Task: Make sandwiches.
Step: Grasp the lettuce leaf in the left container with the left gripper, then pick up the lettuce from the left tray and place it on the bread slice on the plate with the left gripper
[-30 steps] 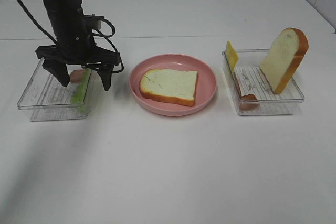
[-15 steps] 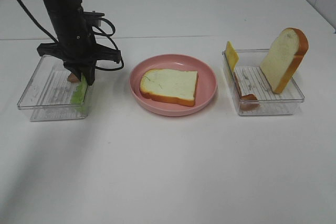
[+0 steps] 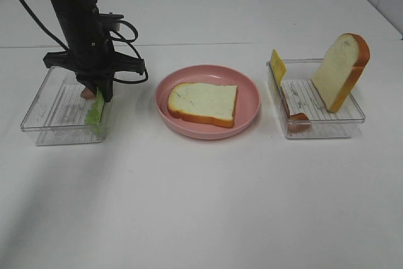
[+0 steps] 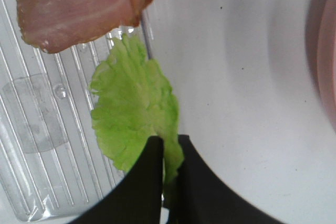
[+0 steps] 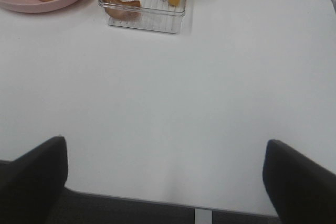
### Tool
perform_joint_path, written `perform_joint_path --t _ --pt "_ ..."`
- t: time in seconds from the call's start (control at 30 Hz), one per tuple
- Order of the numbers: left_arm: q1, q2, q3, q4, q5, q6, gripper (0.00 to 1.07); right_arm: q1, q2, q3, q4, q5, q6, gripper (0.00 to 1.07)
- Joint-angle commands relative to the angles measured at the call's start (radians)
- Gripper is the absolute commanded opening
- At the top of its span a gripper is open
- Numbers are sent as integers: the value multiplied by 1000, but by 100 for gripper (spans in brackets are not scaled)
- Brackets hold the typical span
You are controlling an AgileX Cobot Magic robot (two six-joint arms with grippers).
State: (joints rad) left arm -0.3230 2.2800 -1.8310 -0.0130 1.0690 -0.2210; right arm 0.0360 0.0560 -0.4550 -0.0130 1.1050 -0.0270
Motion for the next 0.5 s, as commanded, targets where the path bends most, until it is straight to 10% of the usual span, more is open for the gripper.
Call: perform_joint_path --t 0.03,0.5 --pt "-2 -46 1 -1 -1 10 0 0 -3 1 5 -4 0 99" --pt "-2 -110 -1 -3 27 20 0 0 -3 1 5 -4 0 99"
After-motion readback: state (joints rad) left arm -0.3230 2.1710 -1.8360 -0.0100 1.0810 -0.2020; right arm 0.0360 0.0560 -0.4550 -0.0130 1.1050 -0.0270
